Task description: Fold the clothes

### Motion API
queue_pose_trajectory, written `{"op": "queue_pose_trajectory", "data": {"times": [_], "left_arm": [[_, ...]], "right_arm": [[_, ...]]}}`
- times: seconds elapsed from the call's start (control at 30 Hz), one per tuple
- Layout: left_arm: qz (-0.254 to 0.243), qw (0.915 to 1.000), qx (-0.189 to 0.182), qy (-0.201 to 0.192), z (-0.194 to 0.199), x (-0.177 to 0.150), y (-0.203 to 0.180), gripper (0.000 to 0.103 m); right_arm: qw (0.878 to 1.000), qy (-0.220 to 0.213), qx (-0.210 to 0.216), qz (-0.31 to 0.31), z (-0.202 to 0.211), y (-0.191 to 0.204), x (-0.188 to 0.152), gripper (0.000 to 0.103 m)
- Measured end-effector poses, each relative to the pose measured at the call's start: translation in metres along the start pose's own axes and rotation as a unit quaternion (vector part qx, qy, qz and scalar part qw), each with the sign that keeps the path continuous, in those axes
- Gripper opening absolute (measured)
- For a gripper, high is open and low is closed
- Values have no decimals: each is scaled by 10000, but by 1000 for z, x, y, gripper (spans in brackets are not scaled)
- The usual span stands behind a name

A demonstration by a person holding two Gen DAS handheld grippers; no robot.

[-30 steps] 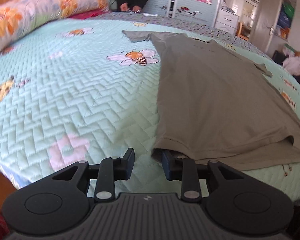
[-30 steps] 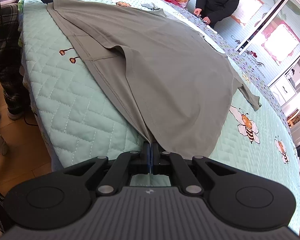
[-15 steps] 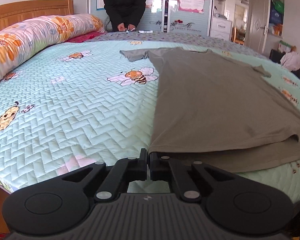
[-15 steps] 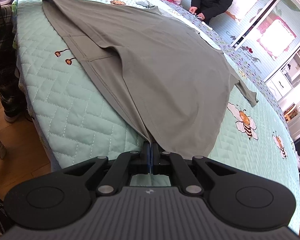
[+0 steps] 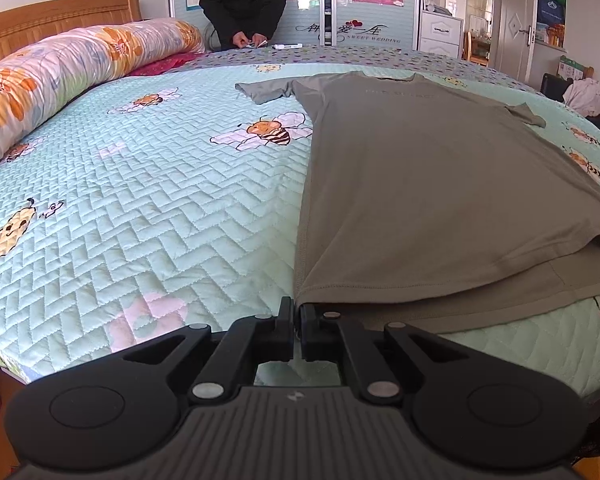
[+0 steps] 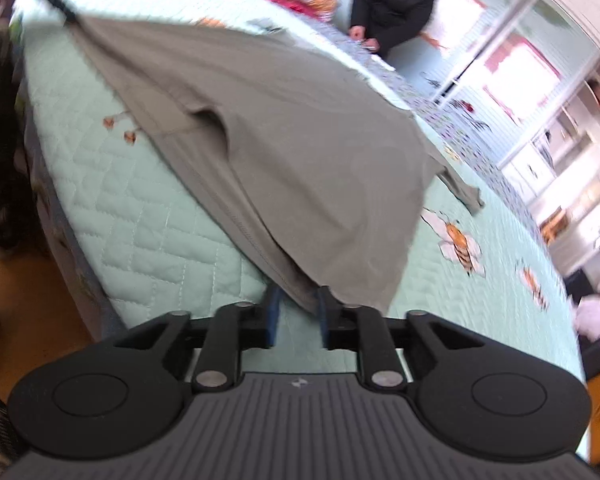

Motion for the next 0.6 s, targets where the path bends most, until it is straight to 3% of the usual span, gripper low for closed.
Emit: {"op": "queue_pose_trajectory", "data": {"times": [0.1, 0.23, 0.3, 0.4, 0.6], "left_arm": [[-60, 10000, 47, 26, -1, 0, -1, 3], [-62, 9999, 77, 70, -2, 1, -2, 3], [-50, 9999, 83, 90, -3, 1, -1, 3], [-37, 9999, 76, 127, -3, 2, -1, 4], [-40, 9998, 94, 191, -4, 2, -2, 4]], "right_arm": [[9993, -185, -104, -304, 16, -11, 2, 29], [9969, -401, -683, -25, 21, -26, 9, 33], [9958, -224, -809, 369, 9, -27, 7, 42], [9911, 83, -925, 952, -11, -26, -4, 43], [9891, -31, -1115, 958, -18, -31, -1, 46]]}}
Point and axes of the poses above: each gripper's, at about its wrist camera, not at the fingertips, and z roughly against the way its jaws point, y to its left, x to its top, the point moved 9 cm from there along -z, roughly the way its jaws point, and after that the axes turned 6 degrees about -z, right-handed, at the moved point
